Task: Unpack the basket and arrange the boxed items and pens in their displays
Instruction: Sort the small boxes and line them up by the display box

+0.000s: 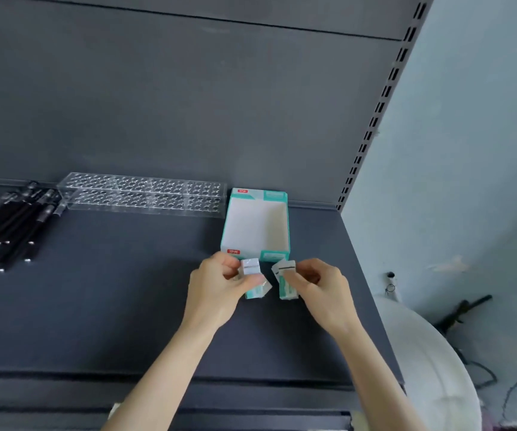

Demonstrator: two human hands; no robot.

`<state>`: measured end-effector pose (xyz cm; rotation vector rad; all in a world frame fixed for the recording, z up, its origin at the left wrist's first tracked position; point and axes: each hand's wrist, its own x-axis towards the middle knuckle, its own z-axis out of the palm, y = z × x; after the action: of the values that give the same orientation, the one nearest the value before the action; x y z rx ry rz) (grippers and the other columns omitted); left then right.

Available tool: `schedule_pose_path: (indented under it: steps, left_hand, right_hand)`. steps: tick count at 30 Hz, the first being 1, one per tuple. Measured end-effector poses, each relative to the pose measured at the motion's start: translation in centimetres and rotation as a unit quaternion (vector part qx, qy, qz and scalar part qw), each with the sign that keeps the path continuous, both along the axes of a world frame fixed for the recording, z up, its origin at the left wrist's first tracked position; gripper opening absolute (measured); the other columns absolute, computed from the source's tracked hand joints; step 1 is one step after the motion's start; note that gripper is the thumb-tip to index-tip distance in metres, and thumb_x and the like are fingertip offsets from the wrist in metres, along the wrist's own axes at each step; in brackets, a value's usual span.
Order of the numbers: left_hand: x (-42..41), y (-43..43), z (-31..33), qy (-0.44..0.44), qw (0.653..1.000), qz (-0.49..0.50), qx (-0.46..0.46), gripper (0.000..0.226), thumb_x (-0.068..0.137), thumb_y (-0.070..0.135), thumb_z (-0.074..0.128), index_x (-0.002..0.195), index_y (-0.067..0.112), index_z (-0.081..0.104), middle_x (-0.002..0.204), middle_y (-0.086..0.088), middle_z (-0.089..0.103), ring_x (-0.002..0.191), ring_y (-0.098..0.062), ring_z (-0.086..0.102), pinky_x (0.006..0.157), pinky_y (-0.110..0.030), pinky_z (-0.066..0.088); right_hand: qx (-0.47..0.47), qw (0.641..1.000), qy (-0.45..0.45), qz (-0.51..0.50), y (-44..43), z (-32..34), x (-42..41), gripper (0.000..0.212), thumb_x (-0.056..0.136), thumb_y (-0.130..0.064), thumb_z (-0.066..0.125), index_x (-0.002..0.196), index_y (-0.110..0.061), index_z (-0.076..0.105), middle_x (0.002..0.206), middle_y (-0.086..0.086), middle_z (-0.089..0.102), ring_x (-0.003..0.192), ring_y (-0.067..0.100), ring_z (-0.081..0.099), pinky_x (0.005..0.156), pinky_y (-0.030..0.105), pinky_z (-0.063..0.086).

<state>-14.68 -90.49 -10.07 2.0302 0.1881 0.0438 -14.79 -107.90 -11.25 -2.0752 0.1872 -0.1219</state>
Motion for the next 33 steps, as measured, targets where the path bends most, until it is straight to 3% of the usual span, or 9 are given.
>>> schedule_pose_path:
  steps: [4,8,11,15,17,20,26,30,33]
  left_hand:
    - [-0.2,0.0,-0.1,-0.035,0.998,-0.026,0.052,0.015,0.074,0.029,0.079,0.083,0.022,0.068,0.088,0.006,0.061,0.079,-0.012,0.063,0.076,-0.030,0.052]
    - [-0.6,-0.6,0.1,-0.046,0.992,-0.053,0.104,0.019,0.078,0.035,0.074,0.090,0.020,0.071,0.082,0.006,0.065,0.079,-0.017,0.063,0.072,-0.036,0.052]
    - [-0.8,-0.9,0.1,-0.042,0.994,-0.019,0.098,0.026,0.075,0.039,0.077,0.087,0.018,0.066,0.074,0.014,0.065,0.075,-0.011,0.064,0.070,-0.031,0.052]
    - [-1.1,-1.3,-0.3,-0.081,0.989,-0.007,0.124,0.028,0.078,0.040,0.074,0.078,0.013,0.066,0.077,0.004,0.066,0.074,-0.016,0.062,0.068,-0.032,0.048]
    - [-1.3,-1.6,-0.4,-0.101,0.984,-0.014,0.144,0.026,0.085,0.040,0.067,0.083,0.014,0.068,0.082,0.001,0.064,0.075,-0.017,0.061,0.066,-0.030,0.044]
    - [-1.4,-2.1,-0.7,-0.096,0.980,-0.029,0.171,0.027,0.094,0.038,0.054,0.096,0.014,0.067,0.091,-0.002,0.064,0.082,-0.020,0.061,0.070,-0.033,0.048]
    - [-1.0,-2.2,-0.6,-0.076,0.984,-0.062,0.148,0.027,0.097,0.026,0.048,0.113,0.010,0.063,0.110,-0.007,0.063,0.099,-0.023,0.061,0.081,-0.037,0.053]
    - [-1.6,-2.2,-0.5,-0.083,0.983,-0.072,0.149,0.026,0.098,0.028,0.046,0.113,0.014,0.062,0.107,-0.003,0.063,0.094,-0.017,0.062,0.073,-0.025,0.049]
    - [-2.7,-2.3,-0.7,-0.105,0.971,-0.072,0.203,0.030,0.100,0.032,0.039,0.118,0.017,0.057,0.103,0.000,0.068,0.091,-0.019,0.062,0.076,-0.033,0.049]
  right_hand:
    - [-0.058,0.998,-0.007,0.000,0.4,-0.2,-0.2,0.016,0.085,-0.034,0.060,0.080,-0.023,0.070,0.075,-0.016,0.058,0.077,0.006,0.058,0.061,0.019,0.044]
    - [-0.079,0.997,-0.017,0.005,0.5,0.0,-0.4,0.018,0.087,-0.035,0.058,0.080,-0.023,0.070,0.071,-0.018,0.062,0.074,0.010,0.061,0.061,0.026,0.048]
    - [-0.059,0.998,-0.020,-0.008,0.5,-0.2,-0.5,0.013,0.087,-0.036,0.061,0.085,-0.027,0.069,0.075,-0.017,0.065,0.073,0.003,0.063,0.059,0.014,0.049]
    - [-0.069,0.997,-0.034,-0.022,0.7,-0.2,-0.7,0.013,0.086,-0.037,0.062,0.085,-0.026,0.069,0.071,-0.022,0.061,0.071,0.001,0.063,0.060,0.017,0.051]
    - [-0.065,0.997,-0.045,-0.014,0.9,-0.1,-0.8,0.012,0.086,-0.035,0.063,0.079,-0.027,0.067,0.069,-0.022,0.061,0.069,0.000,0.063,0.056,0.012,0.048]
    - [-0.071,0.996,-0.060,-0.013,1.2,-0.2,-1.1,0.018,0.088,-0.033,0.062,0.073,-0.023,0.067,0.068,-0.020,0.062,0.068,0.003,0.064,0.058,0.019,0.052]
    - [-0.096,0.992,-0.080,-0.004,1.4,-0.2,-1.0,0.022,0.090,-0.030,0.059,0.080,-0.014,0.072,0.080,-0.009,0.068,0.068,0.005,0.063,0.053,0.014,0.049]
    - [-0.118,0.991,-0.065,0.004,1.1,-0.2,-1.0,0.023,0.092,-0.030,0.055,0.085,-0.015,0.071,0.088,-0.003,0.067,0.071,0.009,0.061,0.052,0.012,0.047]
    - [-0.155,0.986,-0.060,0.019,0.9,-0.1,-1.3,0.024,0.094,-0.032,0.052,0.089,-0.017,0.070,0.091,-0.003,0.061,0.073,0.012,0.059,0.052,0.011,0.044]
